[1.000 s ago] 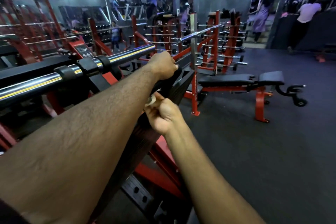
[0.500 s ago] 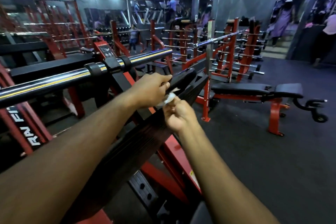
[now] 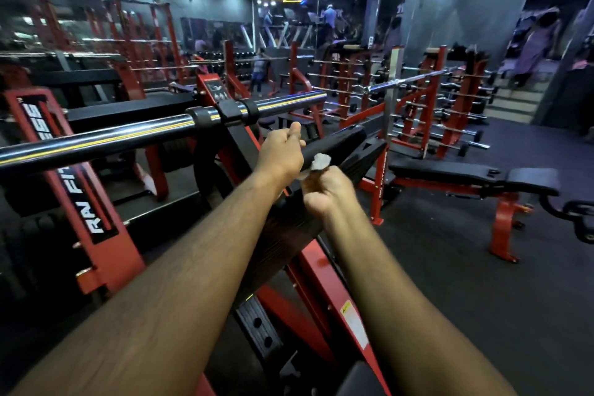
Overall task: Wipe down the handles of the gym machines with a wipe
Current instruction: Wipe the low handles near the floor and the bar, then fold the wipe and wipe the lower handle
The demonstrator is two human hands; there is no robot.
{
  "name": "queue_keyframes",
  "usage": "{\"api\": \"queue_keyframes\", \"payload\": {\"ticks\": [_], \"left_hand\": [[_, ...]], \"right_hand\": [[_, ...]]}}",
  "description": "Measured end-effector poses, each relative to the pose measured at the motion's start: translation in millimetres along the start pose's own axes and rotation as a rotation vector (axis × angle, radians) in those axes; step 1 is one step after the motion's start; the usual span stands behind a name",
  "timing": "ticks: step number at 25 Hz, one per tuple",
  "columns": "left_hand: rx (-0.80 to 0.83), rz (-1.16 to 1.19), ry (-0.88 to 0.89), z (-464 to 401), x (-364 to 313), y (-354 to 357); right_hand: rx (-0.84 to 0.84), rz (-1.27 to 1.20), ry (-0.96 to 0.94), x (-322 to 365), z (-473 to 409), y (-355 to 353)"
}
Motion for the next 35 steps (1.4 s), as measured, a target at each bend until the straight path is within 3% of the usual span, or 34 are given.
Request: {"api": "queue_keyframes", "payload": {"ticks": [4, 8, 10, 13, 18, 22, 26, 29, 35], "left_hand": [[-0.074, 0.149, -0.113, 8, 14, -3], [0.010, 0.598, -0.204, 41, 40, 10], [0.017, 0.705, -0.192, 64, 42, 12], [0.034, 0.707, -0.169, 100, 40, 11], [0.135, 0.464, -0.015, 172, 43, 16], [0.139, 0.509, 0.007, 226, 46, 38], [0.320, 0.524, -0.016, 282, 44, 90], [0.506, 0.519, 0.032, 329, 25, 134], [0.811, 0.608, -0.033, 452, -25, 195]], "right_hand": [[0.101, 0.042, -0.004, -30, 23, 2], [0.158, 0.064, -0.016, -28, 39, -10], [0.170, 0.140, -0.022, -30, 55, -16], [0.155, 0.184, -0.076, -18, 85, -32], [0.152, 0.384, -0.296, 18, 147, -66], [0.117, 0.566, -0.329, 24, 193, -110], [0.093, 0.727, -0.407, 44, 266, -161], [-0.049, 0.832, -0.518, 67, 333, -198], [-0.371, 0.740, -0.685, 99, 487, -260]]}}
Point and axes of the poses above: each hand's wrist, its own z-axis away from the middle knuckle, its own y-axis out of the palm, x = y × z, the point moved 10 cm from there along -z, towards the middle knuckle, and after that the axes turned 5 degrees about x, right-handed, at the moved point
